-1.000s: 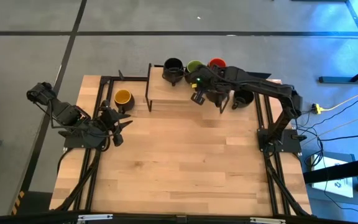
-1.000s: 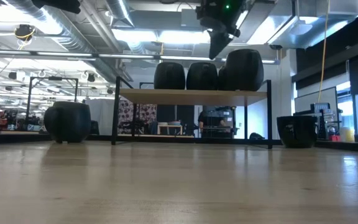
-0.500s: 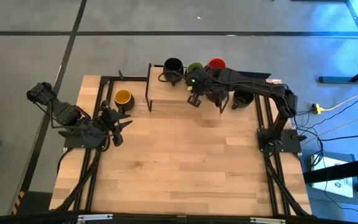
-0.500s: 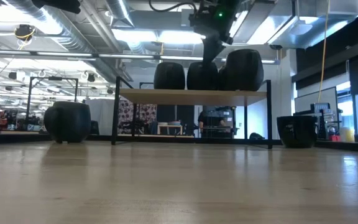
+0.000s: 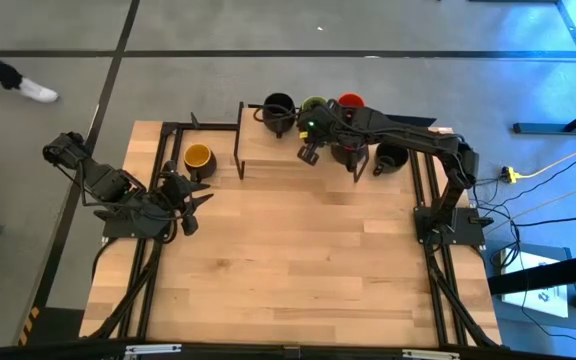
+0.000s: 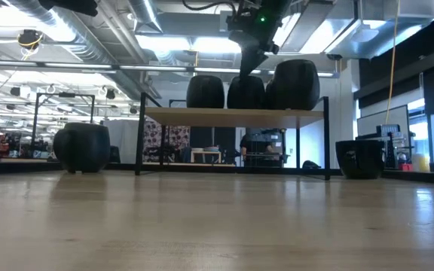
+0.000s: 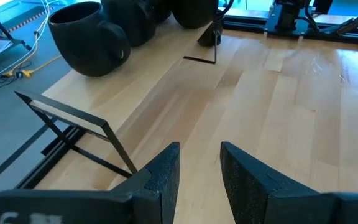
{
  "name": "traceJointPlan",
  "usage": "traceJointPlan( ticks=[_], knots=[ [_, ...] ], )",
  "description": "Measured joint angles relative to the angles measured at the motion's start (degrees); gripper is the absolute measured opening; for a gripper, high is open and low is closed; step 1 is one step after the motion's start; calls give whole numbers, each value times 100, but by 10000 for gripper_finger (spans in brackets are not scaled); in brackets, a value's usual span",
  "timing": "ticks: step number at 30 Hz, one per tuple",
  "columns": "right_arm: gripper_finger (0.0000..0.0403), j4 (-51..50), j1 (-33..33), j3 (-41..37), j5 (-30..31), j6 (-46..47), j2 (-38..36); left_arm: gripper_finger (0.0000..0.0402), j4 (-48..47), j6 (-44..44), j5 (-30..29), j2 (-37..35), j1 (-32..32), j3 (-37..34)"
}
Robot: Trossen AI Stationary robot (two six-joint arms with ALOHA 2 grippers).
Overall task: Place coffee mugs
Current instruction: Adjust the green mug on the shelf, then put the yellow mug on the shelf
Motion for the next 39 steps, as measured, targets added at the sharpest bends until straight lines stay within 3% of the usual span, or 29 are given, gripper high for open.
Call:
traceJointPlan(
  ticks=[9,17,22,28,35,39],
  knots=[
    [0,8,278,0,-107,263,-354,110,-22,153,18,0,2,0],
    [0,218,1533,4,-36,716,-787,116,-61,39,322,0,447,0],
    [0,349,2450,-17,156,902,-761,151,-431,-166,1110,-11,1350,0],
    [0,609,3318,-556,878,1654,-732,184,-1068,-147,1943,-15,2788,0],
    [0,1101,3887,-1338,1547,2741,-732,185,-1173,1137,2516,82,4468,1],
    [0,1318,4002,-1608,1655,3105,-732,184,-1093,1771,3145,177,5396,2]
  ],
)
